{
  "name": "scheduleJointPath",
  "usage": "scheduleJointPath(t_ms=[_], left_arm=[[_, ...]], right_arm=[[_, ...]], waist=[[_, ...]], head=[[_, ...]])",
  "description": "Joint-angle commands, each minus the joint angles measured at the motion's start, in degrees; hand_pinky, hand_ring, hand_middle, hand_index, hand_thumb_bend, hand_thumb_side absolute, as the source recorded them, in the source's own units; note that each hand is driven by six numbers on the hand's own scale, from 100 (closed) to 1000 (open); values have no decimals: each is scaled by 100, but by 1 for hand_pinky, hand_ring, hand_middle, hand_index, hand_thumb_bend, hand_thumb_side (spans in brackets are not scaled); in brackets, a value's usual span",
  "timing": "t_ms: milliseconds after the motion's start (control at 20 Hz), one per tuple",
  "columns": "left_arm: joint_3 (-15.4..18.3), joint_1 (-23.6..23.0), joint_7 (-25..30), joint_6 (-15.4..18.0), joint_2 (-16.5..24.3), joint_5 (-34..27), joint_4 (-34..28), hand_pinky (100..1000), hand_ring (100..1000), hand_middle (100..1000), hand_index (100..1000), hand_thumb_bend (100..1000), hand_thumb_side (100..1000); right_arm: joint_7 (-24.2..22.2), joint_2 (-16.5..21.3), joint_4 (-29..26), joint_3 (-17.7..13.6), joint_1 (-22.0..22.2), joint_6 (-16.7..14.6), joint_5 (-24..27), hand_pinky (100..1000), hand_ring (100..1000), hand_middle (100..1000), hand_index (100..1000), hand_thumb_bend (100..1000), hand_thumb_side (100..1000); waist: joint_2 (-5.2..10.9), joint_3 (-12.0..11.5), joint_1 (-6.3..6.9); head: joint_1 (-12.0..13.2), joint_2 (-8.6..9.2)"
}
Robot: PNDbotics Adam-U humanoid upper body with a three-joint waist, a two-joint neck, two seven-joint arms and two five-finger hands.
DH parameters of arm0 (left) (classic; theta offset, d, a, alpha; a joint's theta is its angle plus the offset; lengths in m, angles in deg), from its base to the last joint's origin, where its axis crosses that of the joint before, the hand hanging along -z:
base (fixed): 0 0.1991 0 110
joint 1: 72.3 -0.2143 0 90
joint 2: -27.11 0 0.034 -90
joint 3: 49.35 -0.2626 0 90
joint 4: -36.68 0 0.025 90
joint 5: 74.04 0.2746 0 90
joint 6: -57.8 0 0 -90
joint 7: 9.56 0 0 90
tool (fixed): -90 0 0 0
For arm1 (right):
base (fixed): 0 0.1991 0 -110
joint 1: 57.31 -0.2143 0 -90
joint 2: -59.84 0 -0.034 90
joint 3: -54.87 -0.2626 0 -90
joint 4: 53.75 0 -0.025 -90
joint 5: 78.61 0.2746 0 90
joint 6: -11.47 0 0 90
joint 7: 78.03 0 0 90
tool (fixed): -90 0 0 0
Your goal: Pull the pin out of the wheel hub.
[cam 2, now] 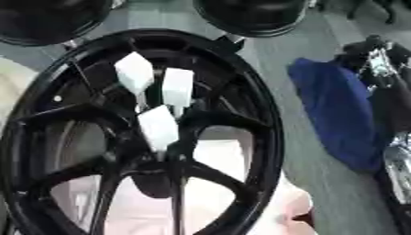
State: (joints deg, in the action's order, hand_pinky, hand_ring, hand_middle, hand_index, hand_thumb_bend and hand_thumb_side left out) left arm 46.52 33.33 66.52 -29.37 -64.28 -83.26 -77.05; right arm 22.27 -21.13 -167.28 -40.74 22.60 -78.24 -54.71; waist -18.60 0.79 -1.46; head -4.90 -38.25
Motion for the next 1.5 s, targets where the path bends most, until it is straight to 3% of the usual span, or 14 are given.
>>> scheduleJointPath(t_ms=[50, 400, 1050, 1250, 1500], left_arm=[[10, 63, 30, 12, 86, -61, -86, 955, 562, 523, 706, 156, 613], [18, 43, 21, 1, 85, -71, -86, 955, 573, 523, 706, 159, 612], [-9, 14, 34, 17, 96, 69, -86, 956, 571, 520, 706, 153, 619], [-19, -7, 39, 25, 121, 104, -86, 956, 571, 520, 706, 151, 619], [-35, -48, 48, 28, 175, 142, -86, 956, 570, 519, 706, 148, 620]], right_arm=[[-5, 203, -107, -24, -33, 20, 42, 819, 682, 628, 593, 113, 505], [-2, 243, -107, -47, 58, -33, 27, 819, 683, 629, 593, 115, 504], [-67, 505, -107, -32, -7, -204, -89, 820, 690, 636, 601, 121, 494], [-148, 848, -107, -23, -82, -329, -177, 822, 702, 649, 614, 134, 489], [-508, 1539, -107, 111, -167, -525, -563, 823, 725, 675, 646, 151, 494]], waist=[[191, 3, 13], [228, 34, 5], [84, 49, -4], [70, 53, -11], [74, 61, -56]], head=[[-3, -22], [-28, 2], [-113, 105], [-119, 84], [-122, 29]])
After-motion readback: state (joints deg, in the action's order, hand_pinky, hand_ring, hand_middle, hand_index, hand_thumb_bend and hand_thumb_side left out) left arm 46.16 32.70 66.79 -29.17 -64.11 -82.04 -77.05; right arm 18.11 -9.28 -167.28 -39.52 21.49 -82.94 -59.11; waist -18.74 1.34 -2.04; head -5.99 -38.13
